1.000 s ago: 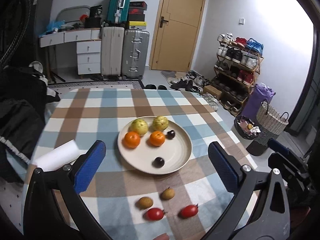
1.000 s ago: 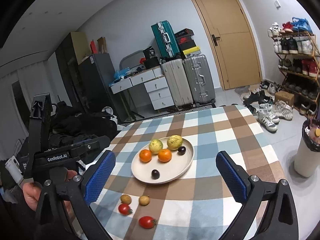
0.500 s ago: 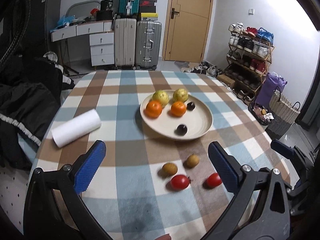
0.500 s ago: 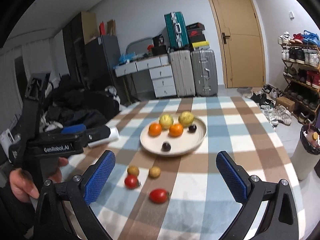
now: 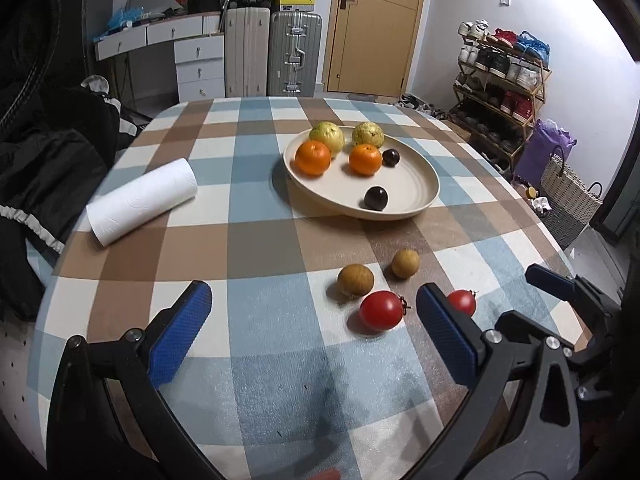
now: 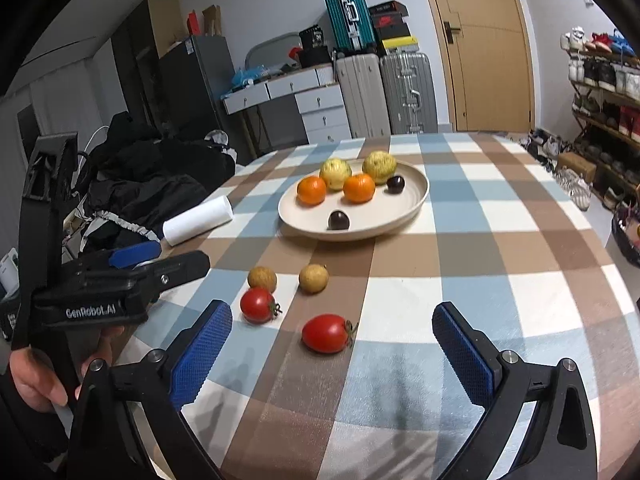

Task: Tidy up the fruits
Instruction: 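Move both tools back toward the red tomatoes on the cloth, then grasp a red tomato with the right tool while the left tool grasps another tomato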

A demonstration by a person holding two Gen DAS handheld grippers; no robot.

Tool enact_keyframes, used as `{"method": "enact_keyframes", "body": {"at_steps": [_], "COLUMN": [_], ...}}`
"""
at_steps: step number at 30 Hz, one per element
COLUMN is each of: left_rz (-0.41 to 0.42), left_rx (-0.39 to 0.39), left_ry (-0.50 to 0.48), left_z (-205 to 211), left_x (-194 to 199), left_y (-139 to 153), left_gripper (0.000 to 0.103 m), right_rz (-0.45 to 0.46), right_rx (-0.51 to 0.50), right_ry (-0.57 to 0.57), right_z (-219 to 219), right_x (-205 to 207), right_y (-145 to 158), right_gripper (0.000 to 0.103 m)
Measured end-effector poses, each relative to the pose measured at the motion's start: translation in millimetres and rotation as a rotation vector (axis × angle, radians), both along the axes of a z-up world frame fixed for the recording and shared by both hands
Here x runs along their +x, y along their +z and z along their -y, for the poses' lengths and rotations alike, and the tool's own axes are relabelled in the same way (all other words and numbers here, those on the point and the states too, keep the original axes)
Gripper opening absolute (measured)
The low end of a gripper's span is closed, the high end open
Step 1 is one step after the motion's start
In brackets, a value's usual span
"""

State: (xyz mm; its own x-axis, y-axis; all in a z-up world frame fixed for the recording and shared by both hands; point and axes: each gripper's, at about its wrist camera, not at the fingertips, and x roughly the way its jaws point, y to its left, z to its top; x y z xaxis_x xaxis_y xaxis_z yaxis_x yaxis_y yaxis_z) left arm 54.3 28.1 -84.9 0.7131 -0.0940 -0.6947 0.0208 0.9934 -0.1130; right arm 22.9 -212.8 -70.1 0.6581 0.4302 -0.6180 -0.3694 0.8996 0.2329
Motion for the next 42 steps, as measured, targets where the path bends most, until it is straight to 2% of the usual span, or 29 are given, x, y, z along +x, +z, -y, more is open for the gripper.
{"method": "enact_keyframes", "body": {"at_steps": [7, 13, 16, 19, 21, 23, 24, 28, 33, 42], "left_rz": [-0.019, -0.035, -0.043, -0.056, -0.064, -0.069, -0.072, -0.076, -0.079, -0.124], "left_rx": [-0.016, -0.027, -0.031, -0.026, -0.029, -0.03, -0.03, -0.032, -0.027, -0.03], "left_ry": [-0.001, -0.012, -0.012, -0.012, -0.012, -0.012, -0.012, -0.018, -0.028, -0.06], "left_z": [-2.7, -2.1, -1.9, -1.6, -1.7, -1.5, -1.3, -0.4, 3.0, 12.5], "left_x": [2.9, 8.0, 10.0, 11.5, 12.5, 13.3, 13.8, 15.7, 17.1, 26.1], "left_y": [-5.2, -10.0, -12.7, -16.7, -19.7, -21.9, -22.7, -23.7, -23.5, -28.2], "left_gripper": [0.102, 0.102, 0.102, 0.102, 0.102, 0.102, 0.102, 0.102, 0.102, 0.102], "right_rz": [-0.055, -0.071, -0.097, -0.111, -0.126, -0.143, -0.144, -0.159, -0.187, -0.144], "right_rx": [0.009, -0.009, -0.024, -0.045, -0.056, -0.05, -0.05, -0.048, -0.018, 0.041], "right_ry": [0.017, 0.002, 0.018, 0.013, 0.001, 0.008, 0.012, 0.028, 0.028, 0.009], "right_z": [-2.8, -5.9, -11.0, -15.0, -15.3, -15.6, -16.0, -17.0, -13.0, -3.1], "right_x": [8.4, 15.5, 18.3, 22.1, 25.5, 28.0, 27.7, 28.1, 31.8, 27.0], "right_y": [-14.9, -15.0, -18.4, -21.4, -23.4, -25.8, -26.5, -29.8, -34.1, -26.2], "right_gripper": [0.102, 0.102, 0.098, 0.09, 0.077, 0.075, 0.069, 0.06, 0.039, 0.036]}}
